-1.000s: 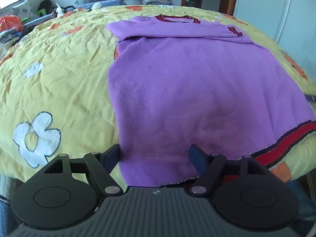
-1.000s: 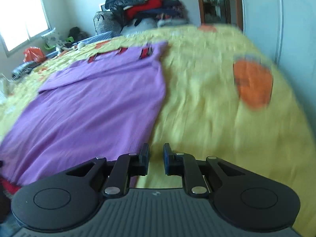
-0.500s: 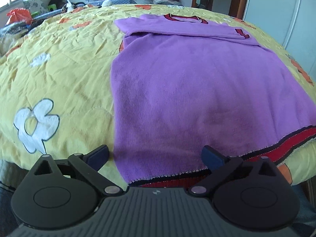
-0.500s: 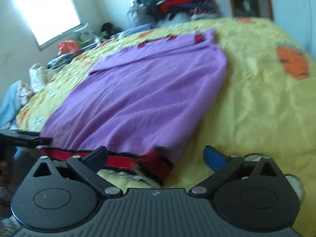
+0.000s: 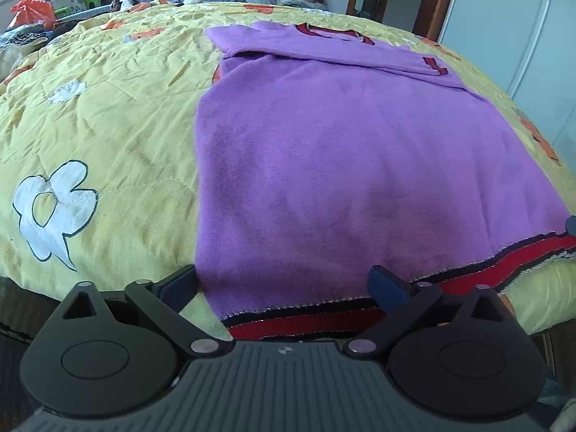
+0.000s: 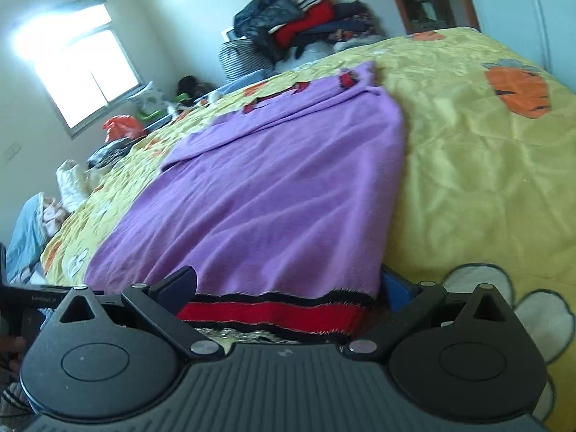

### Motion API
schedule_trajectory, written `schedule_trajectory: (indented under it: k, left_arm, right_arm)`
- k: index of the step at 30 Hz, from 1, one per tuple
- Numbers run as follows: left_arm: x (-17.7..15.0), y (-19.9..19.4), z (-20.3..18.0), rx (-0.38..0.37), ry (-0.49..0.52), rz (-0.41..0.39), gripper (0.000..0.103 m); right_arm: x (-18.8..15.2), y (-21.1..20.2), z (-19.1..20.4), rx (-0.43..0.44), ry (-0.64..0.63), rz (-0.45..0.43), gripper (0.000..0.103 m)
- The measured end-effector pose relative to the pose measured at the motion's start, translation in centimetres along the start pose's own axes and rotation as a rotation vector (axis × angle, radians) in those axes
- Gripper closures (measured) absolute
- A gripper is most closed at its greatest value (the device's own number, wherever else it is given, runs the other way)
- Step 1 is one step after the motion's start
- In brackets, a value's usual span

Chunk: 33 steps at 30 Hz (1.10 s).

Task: Fold small clothes
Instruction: 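Grasp the red-striped sweater hem with the left tool while the right tool grasps it too, then lift the held hem and fold it toward the collar with both tools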

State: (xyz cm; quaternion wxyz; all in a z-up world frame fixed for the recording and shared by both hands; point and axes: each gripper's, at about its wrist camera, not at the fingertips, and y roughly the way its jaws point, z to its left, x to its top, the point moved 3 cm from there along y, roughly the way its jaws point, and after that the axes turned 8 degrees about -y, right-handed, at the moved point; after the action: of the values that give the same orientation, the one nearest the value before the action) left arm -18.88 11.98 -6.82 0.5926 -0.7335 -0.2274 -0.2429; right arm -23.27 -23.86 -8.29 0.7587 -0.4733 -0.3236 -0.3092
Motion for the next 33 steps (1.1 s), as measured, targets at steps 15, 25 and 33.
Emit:
schedule_trajectory:
  k: [15, 25, 33]
  left_arm:
    - [-1.7, -2.1, 2.6, -0.2, -0.067, -0.073, 0.086]
    - [-2.2, -1.5, 4.4, -0.275, -0.102, -0.05, 0.093]
    - [-2.6, -1.4, 5.4, -0.37, -0.153, -0.044, 0.097]
  right_arm:
    - [-1.1, -1.0, -0.7, -0.102, -0.102, -0.042, 0.0]
    - [-1.3, -1.9, -1.5, -0.008, -0.011, -0.067, 0.011]
    - [-2.5, -2.1, -1.8, -0.065, -0.031, -0.102, 0.094]
